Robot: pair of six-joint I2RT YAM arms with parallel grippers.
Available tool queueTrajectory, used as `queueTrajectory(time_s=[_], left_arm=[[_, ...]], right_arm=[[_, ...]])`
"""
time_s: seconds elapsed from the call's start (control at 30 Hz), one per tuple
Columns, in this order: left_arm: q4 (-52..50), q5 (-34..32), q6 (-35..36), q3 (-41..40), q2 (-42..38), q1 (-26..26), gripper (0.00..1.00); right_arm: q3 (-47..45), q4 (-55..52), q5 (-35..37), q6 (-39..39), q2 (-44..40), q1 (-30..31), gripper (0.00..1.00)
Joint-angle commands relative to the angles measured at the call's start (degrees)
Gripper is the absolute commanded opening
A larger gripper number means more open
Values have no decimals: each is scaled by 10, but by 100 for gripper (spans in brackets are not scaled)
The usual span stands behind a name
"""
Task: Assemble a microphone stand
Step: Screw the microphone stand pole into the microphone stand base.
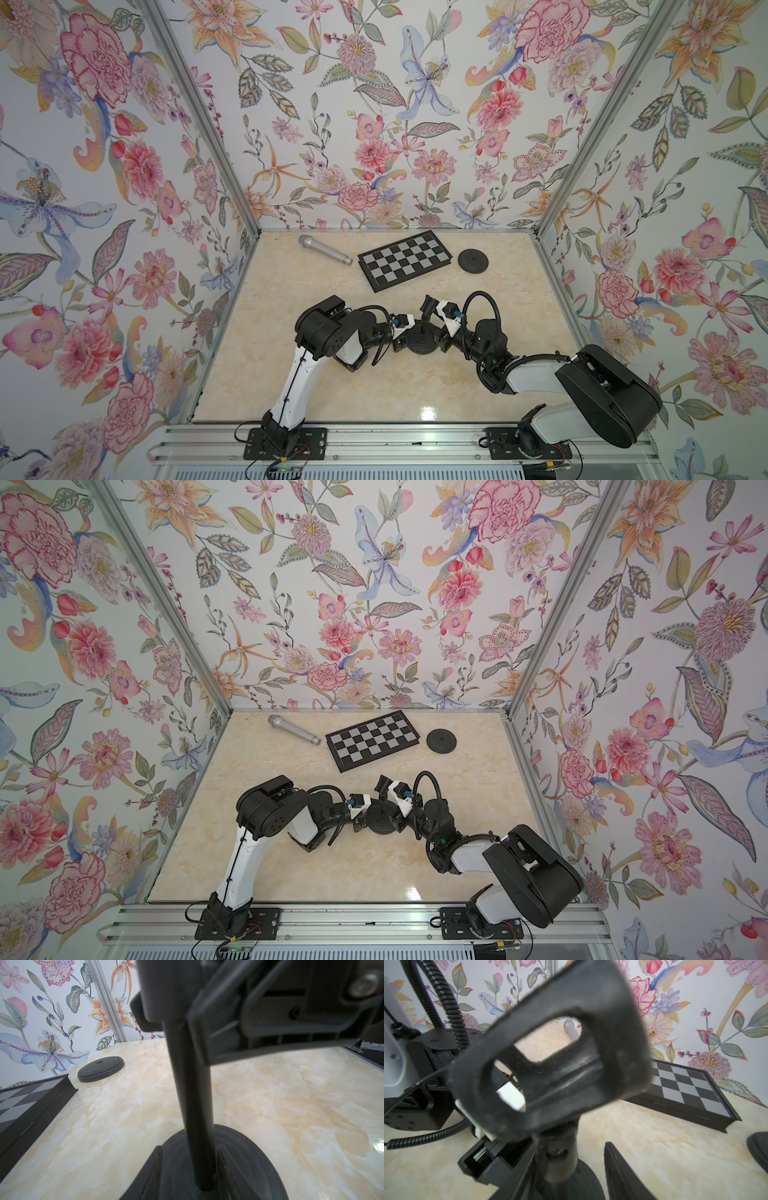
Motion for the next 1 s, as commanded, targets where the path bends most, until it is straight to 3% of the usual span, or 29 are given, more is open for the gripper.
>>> queueTrajectory(time_s=[0.0, 0.2, 0.3, 0.4, 0.47, 0.53, 0.63, 0.7, 0.77, 0.83, 0.97], left_arm=[[-82, -24, 29, 0, 24, 0, 44], [-83, -18, 31, 1, 25, -1, 45], [-85, -14, 30, 1, 27, -2, 45], [-89, -18, 32, 1, 25, -1, 45], [-92, -20, 34, 3, 24, -1, 45], [-89, -19, 29, 3, 27, -2, 45], [-90, -31, 28, 1, 27, -2, 46], [-96, -39, 28, 3, 24, 0, 46], [-95, -45, 24, 2, 28, -1, 46], [-93, -51, 22, 1, 29, -1, 46], [-99, -53, 25, 4, 27, -1, 46]], right_arm=[[47, -114, -224, -95, -10, -34, 54], [107, -102, -332, -95, 41, -94, 49], [131, -111, -361, -92, 62, -103, 32], [127, -118, -347, -94, 62, -102, 14], [106, -95, -277, -75, 55, -95, 0], [69, -42, -166, -30, 48, -78, 0], [3, 64, 64, 41, 43, -19, 0], [-24, 90, 325, 96, 50, 64, 0], [-12, 52, 527, 163, 68, 146, 0], [15, 30, 577, 200, 101, 205, 0], [34, 149, 510, 169, 180, 261, 0]])
